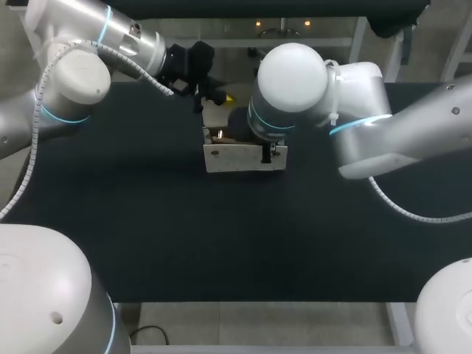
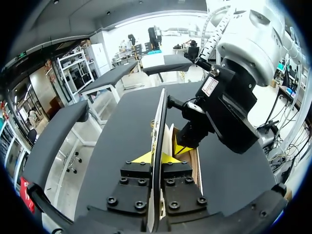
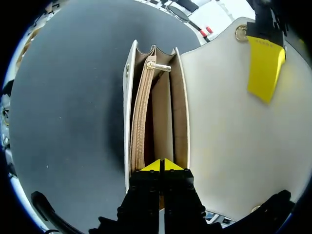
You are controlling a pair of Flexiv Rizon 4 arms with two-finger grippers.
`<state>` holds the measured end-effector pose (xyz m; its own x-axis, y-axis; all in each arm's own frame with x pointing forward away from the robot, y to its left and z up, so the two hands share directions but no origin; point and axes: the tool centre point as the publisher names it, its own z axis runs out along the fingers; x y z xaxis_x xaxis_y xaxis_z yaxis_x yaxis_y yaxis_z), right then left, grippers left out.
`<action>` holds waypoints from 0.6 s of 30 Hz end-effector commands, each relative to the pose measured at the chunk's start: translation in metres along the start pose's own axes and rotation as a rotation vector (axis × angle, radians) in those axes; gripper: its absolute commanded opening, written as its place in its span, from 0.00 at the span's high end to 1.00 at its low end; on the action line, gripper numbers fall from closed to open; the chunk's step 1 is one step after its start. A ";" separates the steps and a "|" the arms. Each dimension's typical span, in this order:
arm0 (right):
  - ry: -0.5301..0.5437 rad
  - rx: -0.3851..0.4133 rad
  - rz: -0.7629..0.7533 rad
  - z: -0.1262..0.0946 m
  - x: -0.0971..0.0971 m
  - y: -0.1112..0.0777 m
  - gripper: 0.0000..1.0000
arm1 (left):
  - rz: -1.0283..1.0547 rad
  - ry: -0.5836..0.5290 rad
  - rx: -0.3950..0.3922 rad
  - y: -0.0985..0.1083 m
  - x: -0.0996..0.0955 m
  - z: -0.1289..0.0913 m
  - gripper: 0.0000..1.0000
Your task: Pick up the bag, open it, inspect its contents, close it, and place it on the opposite side
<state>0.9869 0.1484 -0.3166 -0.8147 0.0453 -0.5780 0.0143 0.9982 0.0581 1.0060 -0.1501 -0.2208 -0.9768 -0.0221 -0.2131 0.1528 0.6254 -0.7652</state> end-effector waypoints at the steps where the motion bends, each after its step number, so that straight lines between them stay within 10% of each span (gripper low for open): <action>1: 0.000 0.005 -0.002 0.001 -0.004 0.001 1.00 | 0.006 0.009 0.010 0.000 0.000 -0.001 1.00; 18: 0.111 0.032 -0.019 0.023 0.001 0.003 1.00 | 0.009 -0.001 0.043 0.000 0.003 -0.005 1.00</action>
<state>0.9962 0.1514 -0.3337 -0.8690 0.0250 -0.4943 0.0142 0.9996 0.0257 1.0053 -0.1475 -0.2195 -0.9755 -0.0179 -0.2191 0.1648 0.6000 -0.7828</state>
